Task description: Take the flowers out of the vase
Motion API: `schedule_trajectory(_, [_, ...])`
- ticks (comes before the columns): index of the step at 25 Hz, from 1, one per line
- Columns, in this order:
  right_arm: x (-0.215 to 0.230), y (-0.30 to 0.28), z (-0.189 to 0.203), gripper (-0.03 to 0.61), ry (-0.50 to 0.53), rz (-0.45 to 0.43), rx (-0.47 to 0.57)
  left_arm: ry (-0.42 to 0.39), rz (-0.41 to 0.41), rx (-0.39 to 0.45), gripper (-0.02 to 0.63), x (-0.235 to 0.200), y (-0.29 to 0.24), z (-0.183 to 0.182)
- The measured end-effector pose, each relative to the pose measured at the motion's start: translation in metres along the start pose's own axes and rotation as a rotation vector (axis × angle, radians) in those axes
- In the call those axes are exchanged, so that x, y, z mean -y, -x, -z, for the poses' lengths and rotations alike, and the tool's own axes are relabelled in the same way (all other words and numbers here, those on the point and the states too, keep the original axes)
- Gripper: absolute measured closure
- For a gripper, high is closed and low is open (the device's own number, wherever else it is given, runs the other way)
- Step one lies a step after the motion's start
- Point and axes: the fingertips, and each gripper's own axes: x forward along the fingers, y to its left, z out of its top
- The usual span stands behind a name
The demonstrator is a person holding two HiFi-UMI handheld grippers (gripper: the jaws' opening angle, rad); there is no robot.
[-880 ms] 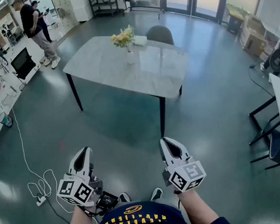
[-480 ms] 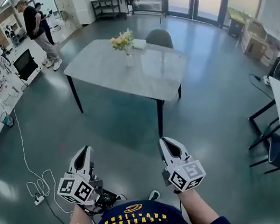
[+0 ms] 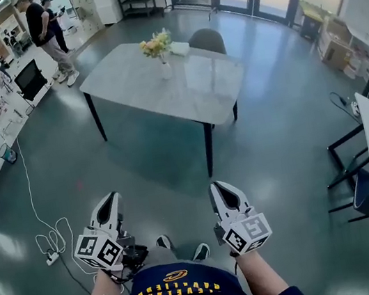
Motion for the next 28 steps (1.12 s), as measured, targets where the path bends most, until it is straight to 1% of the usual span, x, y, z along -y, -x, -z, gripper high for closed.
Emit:
schedule_trajectory(3, [0.004,-0.001,0.017,0.563,-0.02,0.011,-0.028,0.012,-0.016,-0.031,0.611,-0.01,0.0,0.015])
schedule_trajectory(6, [0.013,-0.005,0.029,0.563,-0.035,0.033,-0.059,0.028,-0.018,-0.045,0.611,-0.019,-0.01,0.023])
schedule_trajectory(9, [0.022,-0.012,0.031,0.563,-0.039,0.064,-0.078,0.046,0.002,-0.051,0.611,-0.024,-0.027,0.026])
schedule_trajectory(13, [0.034,-0.027,0.024,0.563,-0.018,0.114,-0.082,0.069,0.046,-0.053,0.61,-0.035,-0.06,0.024])
schedule_trajectory(16, [0.051,-0.048,0.022,0.563,-0.007,0.159,-0.083,0.081,0.088,-0.042,0.611,-0.046,-0.09,0.017])
schedule_trajectory(19, [0.061,-0.076,0.019,0.563,-0.004,0.195,-0.081,0.09,0.107,-0.034,0.611,-0.072,-0.118,0.006])
schedule_trajectory(24, [0.061,-0.134,0.007,0.563,0.009,0.218,-0.053,0.087,0.118,0.002,0.611,-0.124,-0.163,-0.025])
schedule_trajectory(28, [0.06,-0.175,0.005,0.563,0.02,0.235,-0.041,0.096,0.152,0.003,0.611,-0.153,-0.192,-0.035])
